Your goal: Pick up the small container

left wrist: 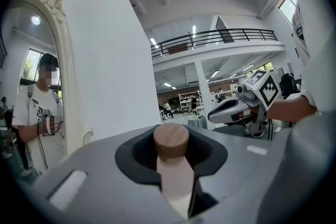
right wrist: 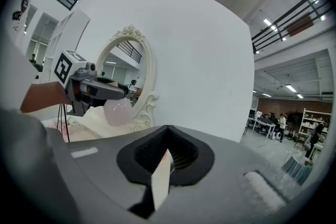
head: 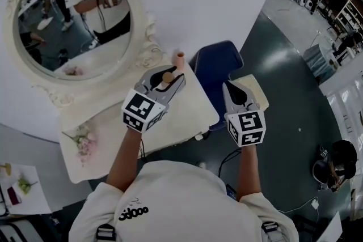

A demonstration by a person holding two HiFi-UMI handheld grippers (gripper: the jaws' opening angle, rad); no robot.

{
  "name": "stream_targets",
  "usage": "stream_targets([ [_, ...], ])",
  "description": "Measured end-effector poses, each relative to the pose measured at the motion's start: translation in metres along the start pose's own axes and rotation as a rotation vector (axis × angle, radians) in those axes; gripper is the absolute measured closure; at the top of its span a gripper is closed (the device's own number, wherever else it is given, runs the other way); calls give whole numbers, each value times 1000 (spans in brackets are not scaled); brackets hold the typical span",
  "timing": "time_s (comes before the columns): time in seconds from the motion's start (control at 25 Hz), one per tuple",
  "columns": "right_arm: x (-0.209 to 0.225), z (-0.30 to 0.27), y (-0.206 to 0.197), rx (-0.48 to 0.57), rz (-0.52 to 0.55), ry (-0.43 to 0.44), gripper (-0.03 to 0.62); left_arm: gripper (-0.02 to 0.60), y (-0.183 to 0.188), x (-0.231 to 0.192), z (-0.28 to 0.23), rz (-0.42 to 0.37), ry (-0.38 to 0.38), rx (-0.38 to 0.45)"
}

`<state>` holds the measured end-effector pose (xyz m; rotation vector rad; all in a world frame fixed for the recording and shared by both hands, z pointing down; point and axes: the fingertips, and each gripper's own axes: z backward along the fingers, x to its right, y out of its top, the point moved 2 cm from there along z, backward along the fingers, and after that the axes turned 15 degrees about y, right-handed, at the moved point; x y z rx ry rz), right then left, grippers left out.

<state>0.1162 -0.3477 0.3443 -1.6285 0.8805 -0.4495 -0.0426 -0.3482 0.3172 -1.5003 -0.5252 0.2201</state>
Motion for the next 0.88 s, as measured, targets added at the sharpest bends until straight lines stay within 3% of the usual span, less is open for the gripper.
stream_targets([
  [0.88,-3,6,-12,-16,-15,9,592,454,-8,6,4,-1,25,-13],
])
